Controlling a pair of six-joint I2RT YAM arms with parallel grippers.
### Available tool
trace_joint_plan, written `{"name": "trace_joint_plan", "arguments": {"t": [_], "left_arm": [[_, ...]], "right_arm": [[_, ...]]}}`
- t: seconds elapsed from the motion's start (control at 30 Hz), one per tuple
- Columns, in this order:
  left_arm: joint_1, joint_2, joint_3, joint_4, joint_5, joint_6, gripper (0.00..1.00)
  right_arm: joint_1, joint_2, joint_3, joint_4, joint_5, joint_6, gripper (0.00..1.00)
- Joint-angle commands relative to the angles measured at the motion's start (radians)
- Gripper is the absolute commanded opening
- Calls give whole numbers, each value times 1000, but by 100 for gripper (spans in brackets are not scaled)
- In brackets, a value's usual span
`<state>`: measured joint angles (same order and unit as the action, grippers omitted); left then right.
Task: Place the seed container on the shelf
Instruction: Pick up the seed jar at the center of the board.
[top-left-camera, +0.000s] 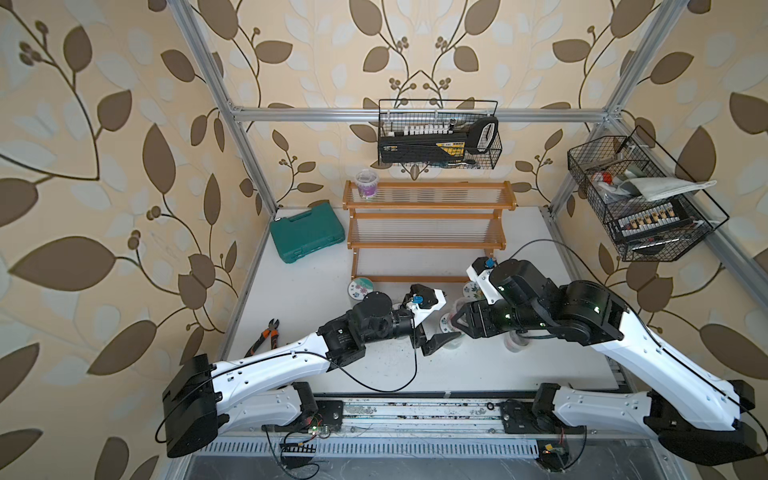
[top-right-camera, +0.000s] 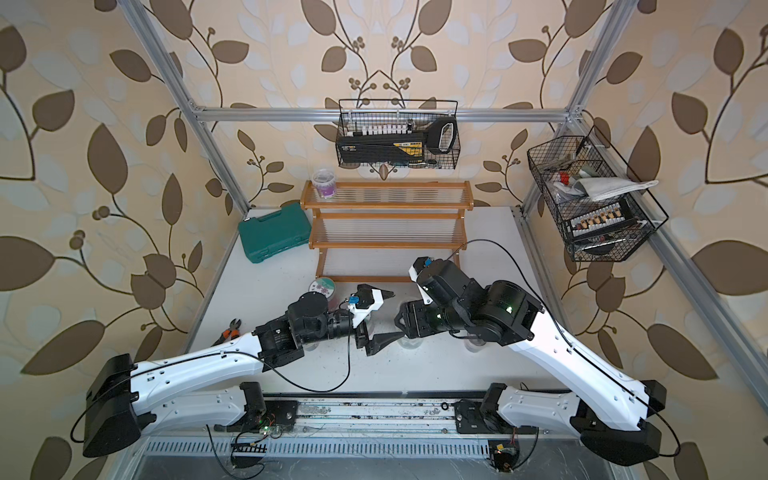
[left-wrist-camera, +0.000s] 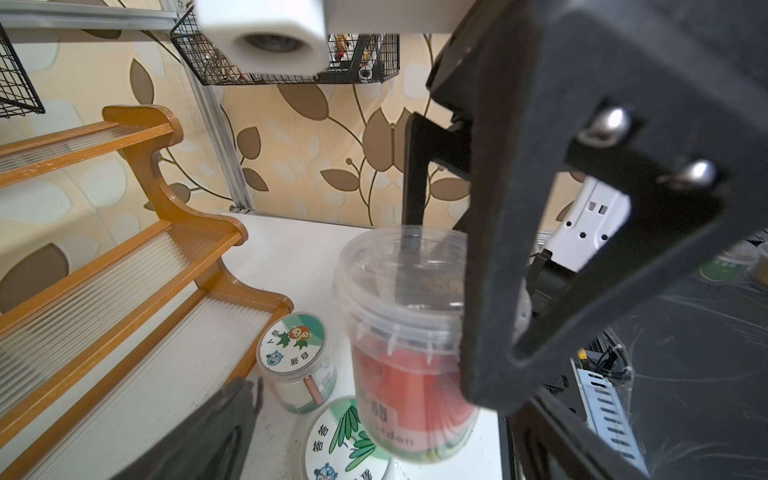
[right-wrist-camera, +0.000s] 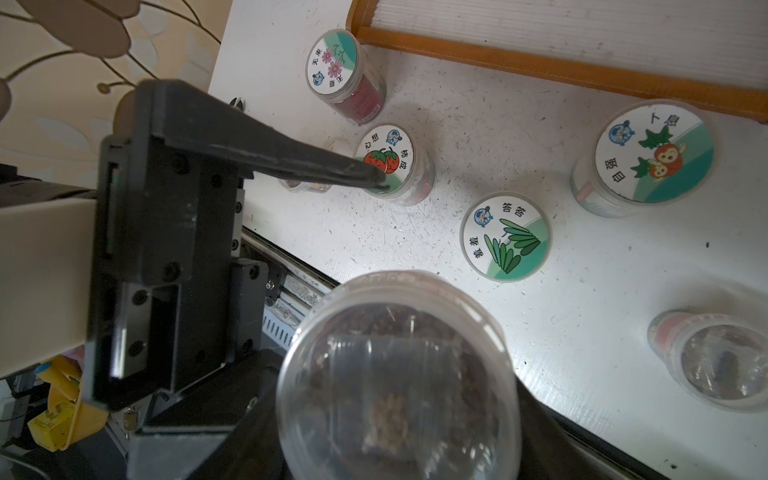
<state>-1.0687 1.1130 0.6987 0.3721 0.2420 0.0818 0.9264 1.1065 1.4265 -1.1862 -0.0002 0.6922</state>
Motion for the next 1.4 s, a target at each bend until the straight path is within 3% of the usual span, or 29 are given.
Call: {"name": "trace_joint_plan", "arguments": {"t": [0.0,0.47,1.13,1.37], "left_arm": [[-8,20,20,105,11,6,98],[-10,90,26,213,56,-54,97],[-10,113,54,192,67,-61,68],[-10,112,57,193,72,-59,54]], "right_arm": [[-4,-16,-8,2,-3,13,62],[-15,-19,-32,30,-14,20,62],[-23,-10,-64,73,-39,14,62],[-23,-8,-65,74,-42,6,71]]}}
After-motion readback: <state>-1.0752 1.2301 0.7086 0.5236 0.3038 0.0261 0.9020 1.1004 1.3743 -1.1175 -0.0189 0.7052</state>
